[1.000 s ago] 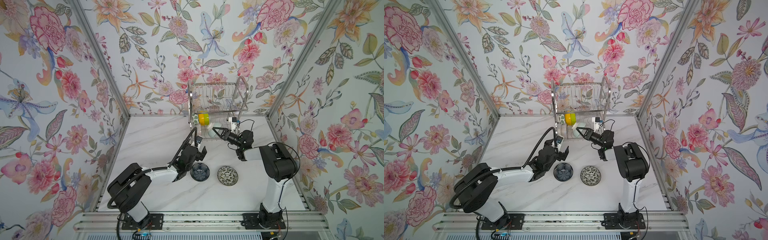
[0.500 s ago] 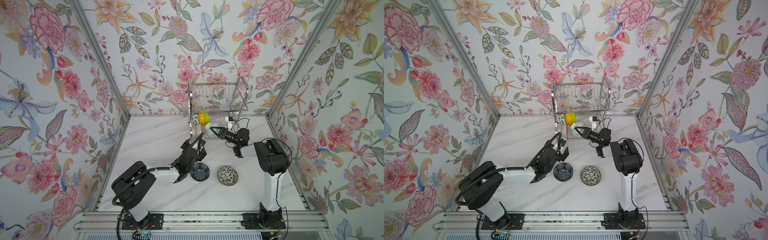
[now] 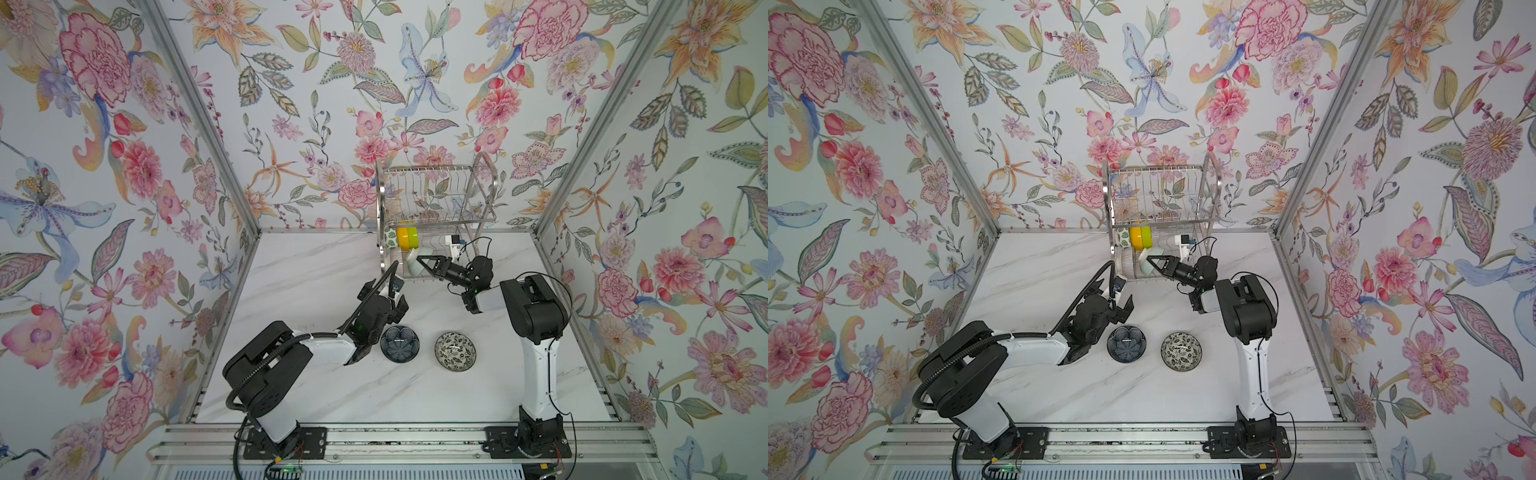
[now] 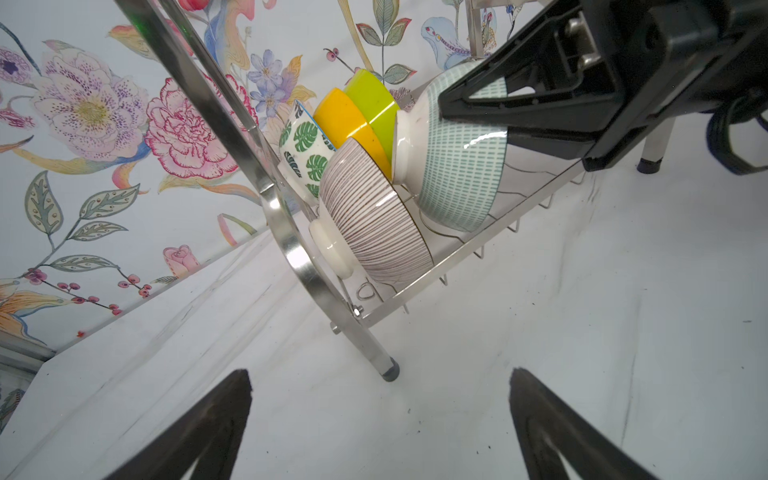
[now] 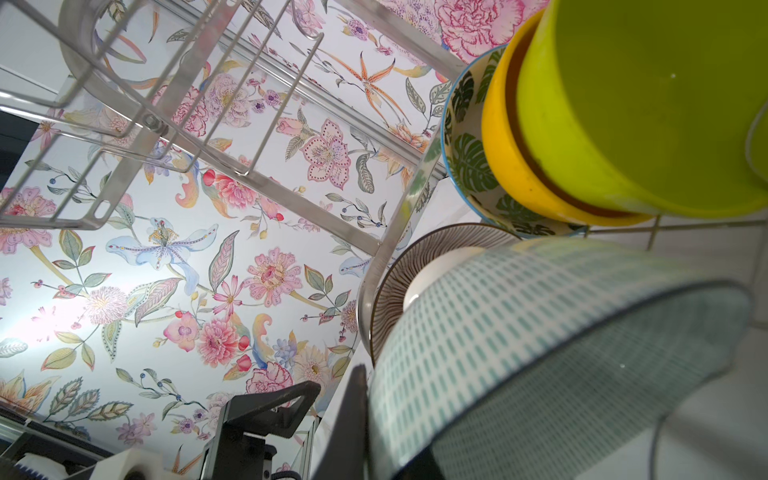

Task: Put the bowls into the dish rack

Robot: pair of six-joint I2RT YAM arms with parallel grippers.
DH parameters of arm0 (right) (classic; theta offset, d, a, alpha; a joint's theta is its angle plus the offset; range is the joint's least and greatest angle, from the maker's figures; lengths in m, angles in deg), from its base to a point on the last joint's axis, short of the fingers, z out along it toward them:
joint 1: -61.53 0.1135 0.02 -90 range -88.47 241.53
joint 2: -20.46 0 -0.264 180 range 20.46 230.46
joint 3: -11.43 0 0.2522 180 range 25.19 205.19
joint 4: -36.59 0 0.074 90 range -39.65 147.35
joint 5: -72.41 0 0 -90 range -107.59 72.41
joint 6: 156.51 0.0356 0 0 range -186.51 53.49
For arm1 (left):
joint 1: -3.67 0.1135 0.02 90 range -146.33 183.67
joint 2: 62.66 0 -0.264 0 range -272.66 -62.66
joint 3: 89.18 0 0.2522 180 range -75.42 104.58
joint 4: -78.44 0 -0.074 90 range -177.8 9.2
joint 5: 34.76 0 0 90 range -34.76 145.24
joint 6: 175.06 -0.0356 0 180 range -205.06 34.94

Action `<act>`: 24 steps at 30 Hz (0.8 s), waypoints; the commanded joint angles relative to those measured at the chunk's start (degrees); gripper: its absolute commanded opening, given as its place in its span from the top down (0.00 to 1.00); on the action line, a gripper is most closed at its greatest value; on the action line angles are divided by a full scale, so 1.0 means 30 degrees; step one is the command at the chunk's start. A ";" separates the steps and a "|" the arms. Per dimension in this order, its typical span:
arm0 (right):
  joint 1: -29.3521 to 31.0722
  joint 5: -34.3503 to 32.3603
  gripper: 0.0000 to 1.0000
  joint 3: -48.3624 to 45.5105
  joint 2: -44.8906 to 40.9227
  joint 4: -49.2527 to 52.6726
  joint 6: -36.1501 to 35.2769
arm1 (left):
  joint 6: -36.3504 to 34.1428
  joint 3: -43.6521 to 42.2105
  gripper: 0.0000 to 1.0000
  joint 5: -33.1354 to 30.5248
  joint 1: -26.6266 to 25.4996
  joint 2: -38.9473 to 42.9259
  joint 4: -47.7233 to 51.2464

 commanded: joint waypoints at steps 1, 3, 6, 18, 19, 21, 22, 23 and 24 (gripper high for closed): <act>0.0133 0.0337 1.00 0.0658 0.0252 -0.1380 0.0225 | 0.0422 -0.0206 0.01 0.0394 0.0136 0.0179 -0.0062; 0.0177 0.0437 1.00 0.0769 0.0373 -0.1444 0.0335 | 0.0432 -0.0261 0.01 0.0366 0.0136 0.0250 -0.0056; 0.0243 0.0541 1.00 0.0997 0.0521 -0.1322 0.0379 | 0.1018 -0.0318 0.01 0.0283 0.0195 0.0260 -0.0046; 0.0459 0.0840 1.00 0.1568 0.0917 -0.1789 0.0978 | 0.1367 -0.0154 0.01 0.0366 0.0312 0.0091 0.0210; 0.0513 0.0869 1.00 0.1599 0.0957 -0.1869 0.1041 | 0.1376 -0.0178 0.01 0.0378 0.0312 0.0076 0.0232; 0.0550 0.0916 1.00 0.1714 0.0985 -0.1921 0.1175 | 0.1410 -0.0110 0.01 0.0386 0.0332 0.0076 0.0291; 0.0580 0.0936 1.00 0.1768 0.1049 -0.1941 0.1220 | 0.1411 -0.0094 0.01 0.0395 0.0341 0.0076 0.0333; 0.0580 0.1008 1.00 0.1828 0.1097 -0.1949 0.1278 | 0.1440 -0.0121 0.01 0.0410 0.0355 0.0076 0.0319; 0.0582 0.1066 1.00 0.1888 0.1136 -0.1991 0.1334 | 0.1440 -0.0121 0.01 0.0427 0.0373 0.0076 0.0322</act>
